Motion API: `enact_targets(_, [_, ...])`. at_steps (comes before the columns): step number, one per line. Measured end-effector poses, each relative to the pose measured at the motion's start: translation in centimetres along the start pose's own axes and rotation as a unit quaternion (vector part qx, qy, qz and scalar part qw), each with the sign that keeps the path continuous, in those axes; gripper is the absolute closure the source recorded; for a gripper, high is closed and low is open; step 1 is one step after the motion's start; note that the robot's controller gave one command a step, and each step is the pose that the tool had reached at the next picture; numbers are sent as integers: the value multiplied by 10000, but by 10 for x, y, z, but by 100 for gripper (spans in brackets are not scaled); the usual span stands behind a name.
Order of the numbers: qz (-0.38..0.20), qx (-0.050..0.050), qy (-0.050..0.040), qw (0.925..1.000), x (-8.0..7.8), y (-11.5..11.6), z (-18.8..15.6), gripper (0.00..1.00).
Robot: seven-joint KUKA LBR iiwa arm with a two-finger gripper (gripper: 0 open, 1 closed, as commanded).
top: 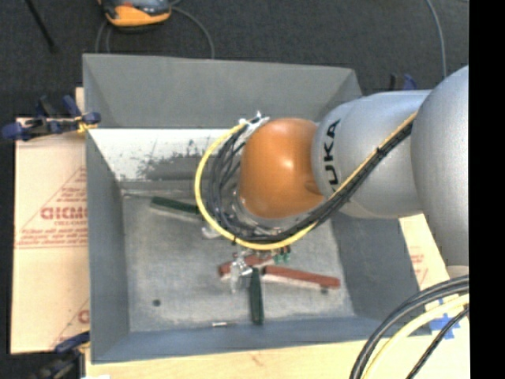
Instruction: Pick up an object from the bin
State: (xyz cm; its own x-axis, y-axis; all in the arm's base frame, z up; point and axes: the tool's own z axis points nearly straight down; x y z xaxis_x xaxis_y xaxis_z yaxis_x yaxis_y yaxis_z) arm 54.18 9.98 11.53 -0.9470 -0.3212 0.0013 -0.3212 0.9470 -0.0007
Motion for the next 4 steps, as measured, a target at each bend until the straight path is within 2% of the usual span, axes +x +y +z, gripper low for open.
enact_targets(1, [685, -18, -31, 9976, -6, -61, 37, 100])
enact_targets(3, [693, -20, -28, 9976, -6, -61, 36, 100])
enact_targets(4, [925, 7, -88, 9957, 28, -68, 4, 100])
